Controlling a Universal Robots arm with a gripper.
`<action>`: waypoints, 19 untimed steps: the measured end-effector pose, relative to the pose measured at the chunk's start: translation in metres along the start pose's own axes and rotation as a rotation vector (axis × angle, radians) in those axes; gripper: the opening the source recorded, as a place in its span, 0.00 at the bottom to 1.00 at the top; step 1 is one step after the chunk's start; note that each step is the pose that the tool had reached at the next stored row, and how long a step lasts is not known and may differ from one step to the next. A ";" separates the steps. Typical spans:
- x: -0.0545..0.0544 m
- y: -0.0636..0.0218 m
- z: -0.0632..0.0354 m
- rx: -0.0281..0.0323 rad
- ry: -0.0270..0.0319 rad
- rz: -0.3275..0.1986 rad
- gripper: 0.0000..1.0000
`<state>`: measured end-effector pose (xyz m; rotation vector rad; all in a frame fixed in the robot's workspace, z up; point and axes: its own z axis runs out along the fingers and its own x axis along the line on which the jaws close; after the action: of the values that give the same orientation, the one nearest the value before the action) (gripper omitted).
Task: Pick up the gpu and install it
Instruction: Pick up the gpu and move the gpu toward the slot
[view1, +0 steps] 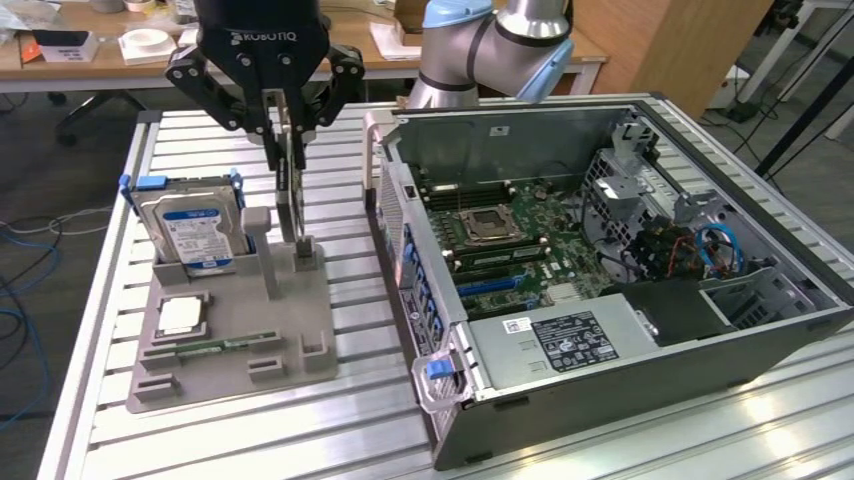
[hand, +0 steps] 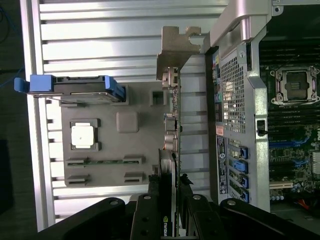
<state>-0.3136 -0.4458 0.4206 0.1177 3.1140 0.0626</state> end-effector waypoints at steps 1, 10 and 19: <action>-0.001 0.0001 0.0000 0.0000 0.0000 0.000 0.26; -0.009 0.0007 0.0003 -0.0001 -0.0001 0.000 0.26; -0.016 0.0012 0.0006 -0.0002 -0.0002 0.000 0.26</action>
<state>-0.2972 -0.4458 0.4204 0.1180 3.1139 0.0629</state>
